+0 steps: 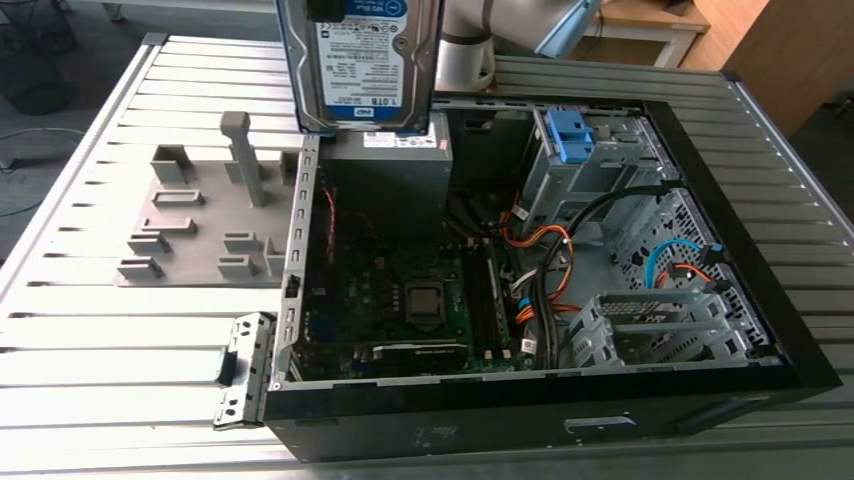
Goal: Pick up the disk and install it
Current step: 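Pick up the disk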
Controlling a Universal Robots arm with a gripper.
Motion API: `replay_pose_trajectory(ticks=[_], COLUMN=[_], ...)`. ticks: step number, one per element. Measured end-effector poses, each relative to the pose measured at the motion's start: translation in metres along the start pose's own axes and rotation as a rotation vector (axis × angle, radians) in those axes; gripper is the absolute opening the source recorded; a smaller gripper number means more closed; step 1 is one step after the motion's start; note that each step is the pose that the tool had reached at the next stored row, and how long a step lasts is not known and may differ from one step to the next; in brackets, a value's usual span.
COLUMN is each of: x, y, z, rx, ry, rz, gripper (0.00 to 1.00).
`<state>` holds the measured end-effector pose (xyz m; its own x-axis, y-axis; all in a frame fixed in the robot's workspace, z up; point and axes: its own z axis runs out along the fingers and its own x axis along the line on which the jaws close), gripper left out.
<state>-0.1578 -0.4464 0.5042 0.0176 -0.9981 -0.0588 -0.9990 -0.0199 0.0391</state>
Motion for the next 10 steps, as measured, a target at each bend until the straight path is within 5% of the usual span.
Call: replay_pose_trajectory(ticks=[10], x=[0.0033], y=[-0.0070], z=[0.0003], rx=[0.0001], ry=[-0.0001], rz=[0.000], gripper=[0.36])
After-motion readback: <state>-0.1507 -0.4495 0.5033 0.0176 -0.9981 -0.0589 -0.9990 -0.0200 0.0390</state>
